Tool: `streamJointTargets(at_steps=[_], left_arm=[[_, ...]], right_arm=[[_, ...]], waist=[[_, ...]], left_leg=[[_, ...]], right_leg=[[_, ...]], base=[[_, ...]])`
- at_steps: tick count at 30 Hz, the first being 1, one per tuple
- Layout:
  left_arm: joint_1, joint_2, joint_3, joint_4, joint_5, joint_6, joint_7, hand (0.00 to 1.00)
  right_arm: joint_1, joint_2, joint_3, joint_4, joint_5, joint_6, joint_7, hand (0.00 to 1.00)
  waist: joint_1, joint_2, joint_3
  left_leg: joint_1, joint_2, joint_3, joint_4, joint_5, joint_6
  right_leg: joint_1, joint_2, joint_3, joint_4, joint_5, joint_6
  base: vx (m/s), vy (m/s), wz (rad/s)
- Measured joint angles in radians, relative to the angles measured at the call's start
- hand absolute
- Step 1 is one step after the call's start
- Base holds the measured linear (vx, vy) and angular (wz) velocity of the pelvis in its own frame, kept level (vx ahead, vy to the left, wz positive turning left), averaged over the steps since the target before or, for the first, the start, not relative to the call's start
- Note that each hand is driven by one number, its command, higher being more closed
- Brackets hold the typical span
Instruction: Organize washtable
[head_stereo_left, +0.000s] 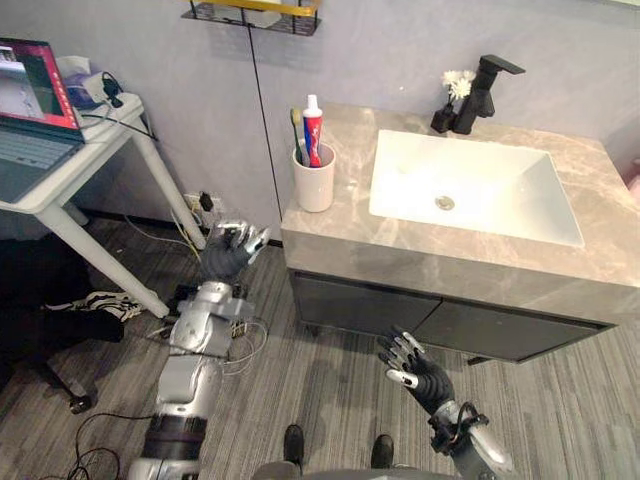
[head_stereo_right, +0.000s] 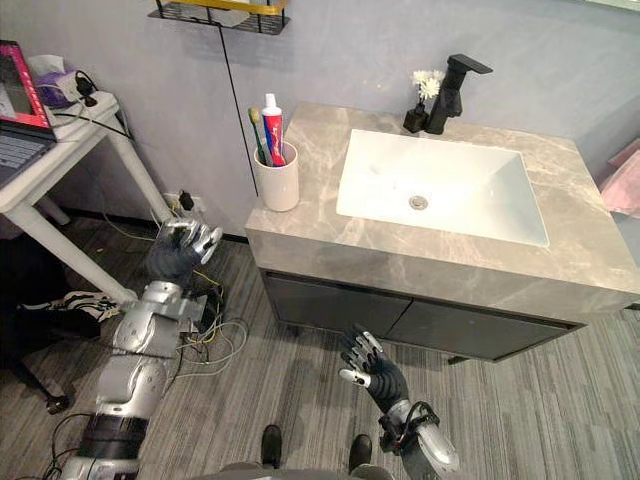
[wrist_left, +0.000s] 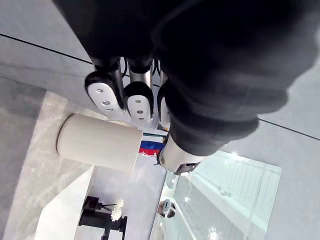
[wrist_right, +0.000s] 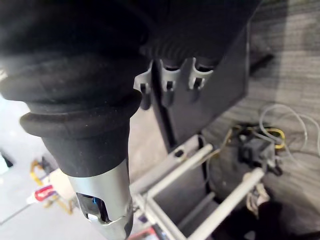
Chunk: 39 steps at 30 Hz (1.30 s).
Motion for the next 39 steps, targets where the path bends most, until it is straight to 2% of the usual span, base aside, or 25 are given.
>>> streamJointTargets(at_steps=[6,9,17,39], left_arm=[[-0.16,0.048,-0.04,0.083,0.026,0.003,0.019,1.0],[-0.205,0.075,-0.067,0.115,0.039,0.005,0.018,1.0],[-0.334,0.117,-0.101,0.226,0.063,0.012,0.017,1.0],[-0.356,0.117,-0.086,0.283,0.053,0.02,0.019,1.0]], right_arm=[[-0.012,-0.003,0.01,-0.002,0.0,0.0,-0.001,0.0],[-0.013,-0.003,0.019,-0.003,0.0,0.0,-0.001,0.0],[-0.014,-0.003,0.028,-0.022,0.0,-0.001,-0.001,0.0],[-0.009,-0.023,0.028,-0.061,0.0,-0.006,-0.002,0.0]], waist=[[-0.006,-0.012,0.04],[-0.022,-0.017,0.052],[-0.023,-0.021,0.091],[-0.024,-0.026,0.148]], left_leg=[[-0.017,0.006,0.039,0.005,-0.002,0.0],[-0.023,0.007,0.042,0.006,0.0,0.003],[-0.034,0.015,0.065,0.007,-0.004,0.001],[-0.046,0.013,0.075,0.007,-0.007,0.0]], right_leg=[[-0.038,0.003,0.042,-0.004,0.018,0.002],[-0.041,0.005,0.044,-0.015,0.027,0.001],[-0.06,0.014,0.07,-0.024,0.036,-0.001],[-0.075,0.015,0.087,-0.039,0.05,-0.003]], base=[[0.05,0.014,-0.2],[0.05,0.007,-0.07],[0.04,0.008,-0.09],[0.03,0.009,-0.02]])
